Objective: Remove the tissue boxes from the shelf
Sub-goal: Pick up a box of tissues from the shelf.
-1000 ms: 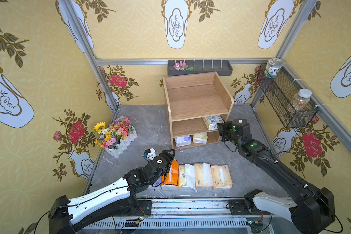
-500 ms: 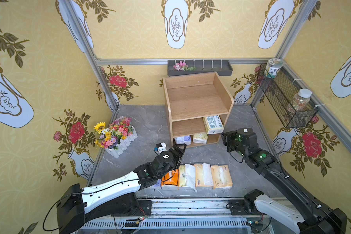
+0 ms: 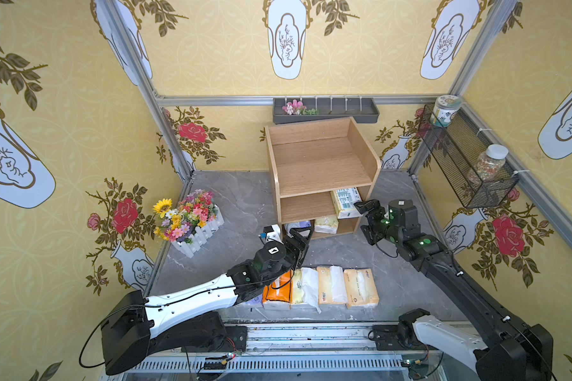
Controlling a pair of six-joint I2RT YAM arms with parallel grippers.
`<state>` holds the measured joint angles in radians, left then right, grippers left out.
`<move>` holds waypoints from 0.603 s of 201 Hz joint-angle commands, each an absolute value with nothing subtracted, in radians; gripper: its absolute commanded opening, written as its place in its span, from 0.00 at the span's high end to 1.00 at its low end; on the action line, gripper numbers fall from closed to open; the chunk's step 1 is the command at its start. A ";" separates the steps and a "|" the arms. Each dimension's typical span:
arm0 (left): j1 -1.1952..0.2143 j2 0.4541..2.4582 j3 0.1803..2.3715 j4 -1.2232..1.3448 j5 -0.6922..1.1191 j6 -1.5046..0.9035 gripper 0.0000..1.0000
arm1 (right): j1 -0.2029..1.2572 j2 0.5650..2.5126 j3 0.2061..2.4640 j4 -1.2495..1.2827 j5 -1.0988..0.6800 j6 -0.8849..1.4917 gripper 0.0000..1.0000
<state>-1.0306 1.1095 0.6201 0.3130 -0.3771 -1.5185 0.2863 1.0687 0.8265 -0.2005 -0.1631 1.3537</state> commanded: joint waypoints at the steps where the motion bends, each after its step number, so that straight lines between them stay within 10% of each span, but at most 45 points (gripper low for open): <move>1: -1.030 1.103 0.606 0.342 -0.396 -1.508 0.14 | 0.274 1.104 0.808 -0.060 -0.205 1.355 0.03; 63: -1.031 1.083 0.589 0.341 -0.403 -1.517 0.14 | 0.249 1.187 0.783 0.098 -0.239 1.379 0.00; 121: -1.029 1.059 0.569 0.327 -0.408 -1.537 0.15 | 0.235 1.197 0.726 0.186 -0.236 1.417 0.26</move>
<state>-1.0306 1.0702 0.5781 0.3191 -0.3969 -1.5276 0.2359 1.1992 0.7429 0.1005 -0.2375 1.3945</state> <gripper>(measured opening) 0.850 0.796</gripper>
